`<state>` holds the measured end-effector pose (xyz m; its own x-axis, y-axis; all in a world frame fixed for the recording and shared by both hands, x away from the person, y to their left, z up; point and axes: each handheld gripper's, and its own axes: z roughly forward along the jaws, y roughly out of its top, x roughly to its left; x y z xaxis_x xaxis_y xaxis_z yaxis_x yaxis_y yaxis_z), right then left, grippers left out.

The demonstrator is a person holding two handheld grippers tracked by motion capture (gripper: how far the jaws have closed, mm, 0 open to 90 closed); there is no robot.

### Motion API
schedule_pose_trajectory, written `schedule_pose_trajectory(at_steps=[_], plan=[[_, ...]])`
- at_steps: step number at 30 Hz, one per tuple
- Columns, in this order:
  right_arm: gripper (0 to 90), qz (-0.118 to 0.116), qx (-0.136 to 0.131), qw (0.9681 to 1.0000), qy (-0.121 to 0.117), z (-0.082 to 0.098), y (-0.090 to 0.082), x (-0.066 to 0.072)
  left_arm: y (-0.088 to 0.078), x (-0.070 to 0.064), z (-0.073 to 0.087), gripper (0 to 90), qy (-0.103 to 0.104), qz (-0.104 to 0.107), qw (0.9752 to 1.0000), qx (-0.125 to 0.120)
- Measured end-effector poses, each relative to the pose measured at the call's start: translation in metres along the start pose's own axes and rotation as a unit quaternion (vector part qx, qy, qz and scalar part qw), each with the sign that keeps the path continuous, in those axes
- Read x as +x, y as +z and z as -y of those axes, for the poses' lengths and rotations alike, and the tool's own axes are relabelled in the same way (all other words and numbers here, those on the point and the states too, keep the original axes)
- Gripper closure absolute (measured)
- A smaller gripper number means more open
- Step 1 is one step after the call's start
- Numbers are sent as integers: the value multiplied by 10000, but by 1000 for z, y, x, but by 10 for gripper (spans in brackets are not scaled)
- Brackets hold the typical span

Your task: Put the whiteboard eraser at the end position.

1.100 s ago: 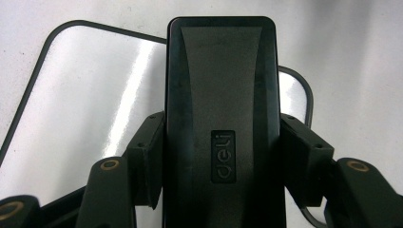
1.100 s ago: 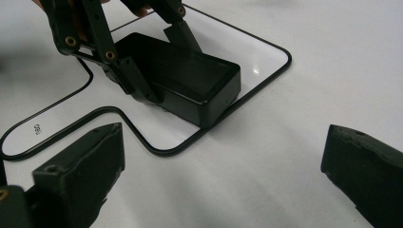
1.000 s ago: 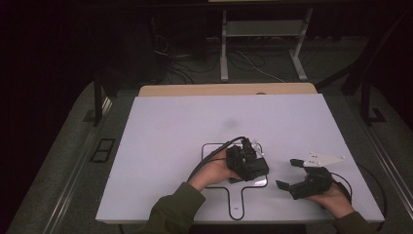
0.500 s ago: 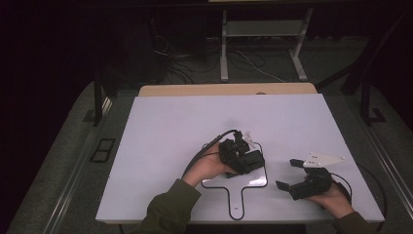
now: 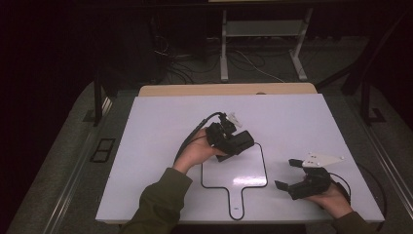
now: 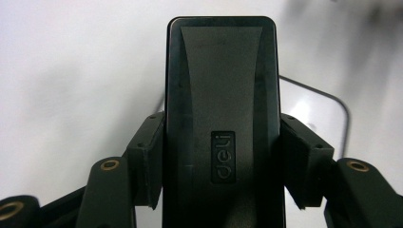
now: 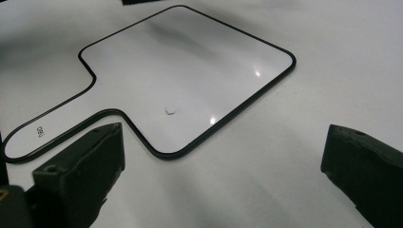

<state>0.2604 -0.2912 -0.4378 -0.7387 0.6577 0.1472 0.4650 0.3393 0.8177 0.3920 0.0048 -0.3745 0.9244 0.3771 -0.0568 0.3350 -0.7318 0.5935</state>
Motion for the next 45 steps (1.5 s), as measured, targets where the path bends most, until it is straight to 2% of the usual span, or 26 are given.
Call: schedule_pose_trajectory(at_steps=[8, 12, 17, 19, 21, 22, 23, 24, 26, 29, 34, 38, 41, 45], plan=[[0, -13, 7, 10000, 10, 0, 0, 1, -4, 35, -2, 394, -344, -250, 9991, 9], [0, -28, -28, 10000, 37, 0, 0, 1, -1, 54, -7, 393, -409, -356, 9985, 43], [0, -40, -16, 10000, 38, 1, 0, 0, 11, 78, -14, 393, -560, -481, 9973, 60], [0, -51, -25, 10000, 49, 1, 0, 0, 17, 87, -16, 393, -499, -534, 9972, 127], [0, -61, -15, 10000, 44, 1, 0, 0, 25, 94, -17, 393, -618, -519, 9967, 84], [0, -61, -19, 10000, 44, 1, 0, -1, 28, 98, -17, 393, -613, -511, 9967, 136], [0, -77, -15, 10000, 56, 1, 0, -1, 33, 101, -18, 393, -710, -490, 9962, 99], [0, -66, -32, 10000, 37, 1, 0, -1, 35, 105, -19, 393, -661, -480, 9965, 164], [0, -74, -28, 10000, 46, 1, 0, -2, 42, 108, -19, 393, -788, -463, 9957, 117], [0, -86, -25, 9999, 51, 2, 0, -2, 50, 111, -22, 393, -843, -471, 9953, 106], [0, -94, -23, 9999, 54, 2, 0, -2, 62, 111, -27, 392, -792, -524, 9952, 222], [0, -94, -28, 9999, 52, 2, 0, -2, 70, 113, -25, 391, -777, -590, 9945, 379], [0, -98, -35, 9999, 51, 2, 0, -2, 73, 113, -22, 390, -817, -581, 9943, 367], [0, -91, -35, 9999, 54, 2, 0, -2, 76, 113, -22, 389, -753, -564, 9947, 425]])
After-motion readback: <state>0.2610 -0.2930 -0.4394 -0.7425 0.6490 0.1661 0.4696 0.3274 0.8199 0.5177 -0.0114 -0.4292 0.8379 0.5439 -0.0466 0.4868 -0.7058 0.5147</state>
